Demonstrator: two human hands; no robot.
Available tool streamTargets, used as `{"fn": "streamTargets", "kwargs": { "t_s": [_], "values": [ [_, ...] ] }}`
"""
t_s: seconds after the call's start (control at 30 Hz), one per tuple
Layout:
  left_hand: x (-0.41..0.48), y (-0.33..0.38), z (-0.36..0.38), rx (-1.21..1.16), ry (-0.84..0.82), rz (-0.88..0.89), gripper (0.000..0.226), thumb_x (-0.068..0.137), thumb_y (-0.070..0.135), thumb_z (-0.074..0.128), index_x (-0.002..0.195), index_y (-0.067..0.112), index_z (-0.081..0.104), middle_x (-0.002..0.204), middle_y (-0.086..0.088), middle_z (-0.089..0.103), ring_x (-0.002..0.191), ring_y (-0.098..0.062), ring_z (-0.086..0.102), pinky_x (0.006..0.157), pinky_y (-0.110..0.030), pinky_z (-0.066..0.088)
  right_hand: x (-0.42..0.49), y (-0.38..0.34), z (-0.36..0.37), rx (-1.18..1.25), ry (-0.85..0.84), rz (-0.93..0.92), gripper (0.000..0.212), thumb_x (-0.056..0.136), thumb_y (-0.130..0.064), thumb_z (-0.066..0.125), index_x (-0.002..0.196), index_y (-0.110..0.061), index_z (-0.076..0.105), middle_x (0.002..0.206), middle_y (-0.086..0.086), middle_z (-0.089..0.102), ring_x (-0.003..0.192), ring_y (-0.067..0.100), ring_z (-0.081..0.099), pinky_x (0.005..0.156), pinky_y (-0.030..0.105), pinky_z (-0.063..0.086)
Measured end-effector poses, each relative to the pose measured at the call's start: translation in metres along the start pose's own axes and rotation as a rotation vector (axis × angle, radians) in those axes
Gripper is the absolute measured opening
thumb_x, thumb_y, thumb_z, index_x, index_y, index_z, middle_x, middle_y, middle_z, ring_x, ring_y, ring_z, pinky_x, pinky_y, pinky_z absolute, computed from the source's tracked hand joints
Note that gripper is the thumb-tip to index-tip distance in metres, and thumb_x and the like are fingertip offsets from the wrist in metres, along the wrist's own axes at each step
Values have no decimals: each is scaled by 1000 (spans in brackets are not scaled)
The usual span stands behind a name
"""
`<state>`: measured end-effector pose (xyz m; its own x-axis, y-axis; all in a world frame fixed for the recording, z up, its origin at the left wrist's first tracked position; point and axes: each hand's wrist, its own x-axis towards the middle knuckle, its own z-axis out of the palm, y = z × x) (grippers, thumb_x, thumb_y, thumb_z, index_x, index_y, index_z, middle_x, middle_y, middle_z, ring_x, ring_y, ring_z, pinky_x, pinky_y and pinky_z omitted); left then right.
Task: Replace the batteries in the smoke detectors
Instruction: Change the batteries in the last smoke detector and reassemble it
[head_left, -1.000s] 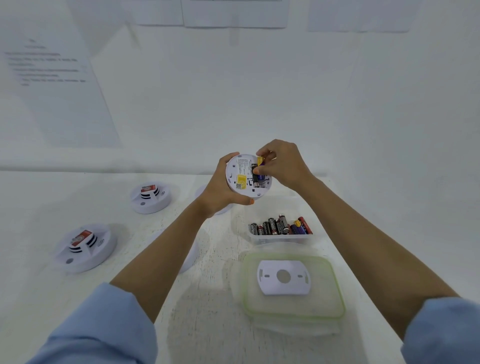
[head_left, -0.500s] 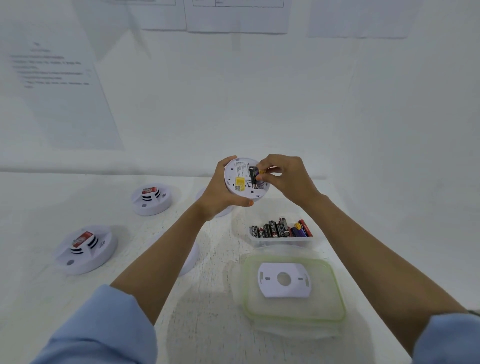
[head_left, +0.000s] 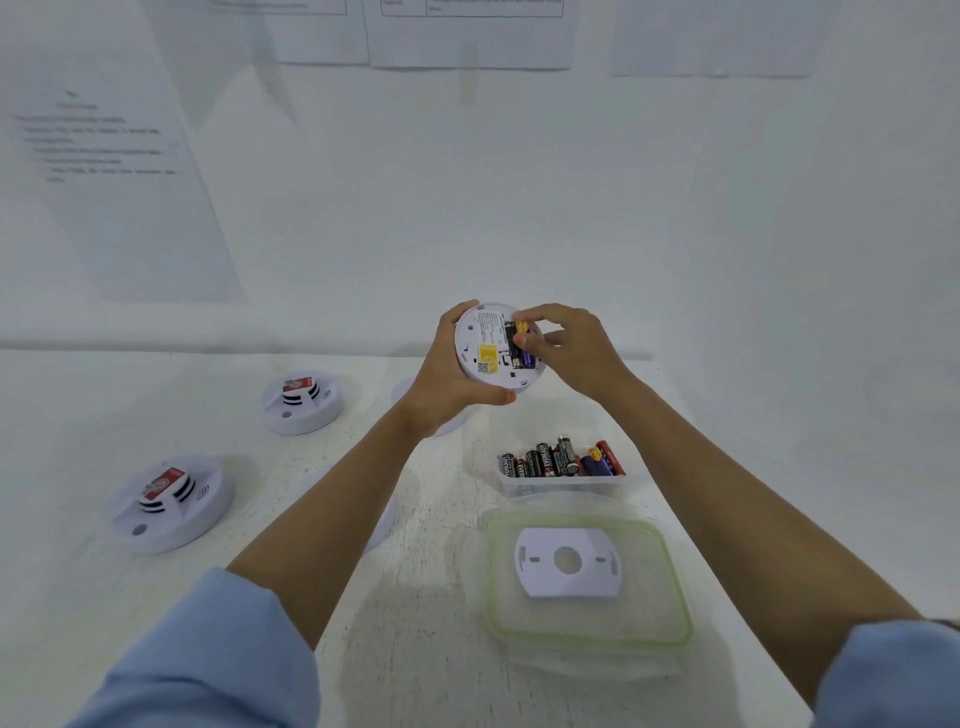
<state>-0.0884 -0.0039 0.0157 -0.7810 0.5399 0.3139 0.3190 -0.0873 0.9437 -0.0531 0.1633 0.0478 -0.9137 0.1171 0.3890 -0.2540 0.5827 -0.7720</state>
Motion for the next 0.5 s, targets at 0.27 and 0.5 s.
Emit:
{"fn": "streamTargets", "kwargs": {
  "t_s": [0.27, 0.5],
  "values": [
    [7, 3, 4, -35, 28, -2, 99, 46, -7, 75, 130, 21, 29, 124, 1, 43, 110, -8, 50, 80, -20, 53, -1, -5, -2, -193, -20, -59, 27, 92, -9, 53, 116, 1, 62, 141, 15, 45, 128, 23, 46, 93, 11, 36],
    [-2, 2, 4, -22, -37, -17, 104, 51, -26, 73, 137, 4, 22, 119, 4, 43, 106, -6, 50, 74, -14, 51, -18, -3, -7, 97, -55, 57, 31, 92, -5, 51, 122, -4, 58, 134, 9, 53, 117, 16, 53, 95, 22, 46]
  ]
}}
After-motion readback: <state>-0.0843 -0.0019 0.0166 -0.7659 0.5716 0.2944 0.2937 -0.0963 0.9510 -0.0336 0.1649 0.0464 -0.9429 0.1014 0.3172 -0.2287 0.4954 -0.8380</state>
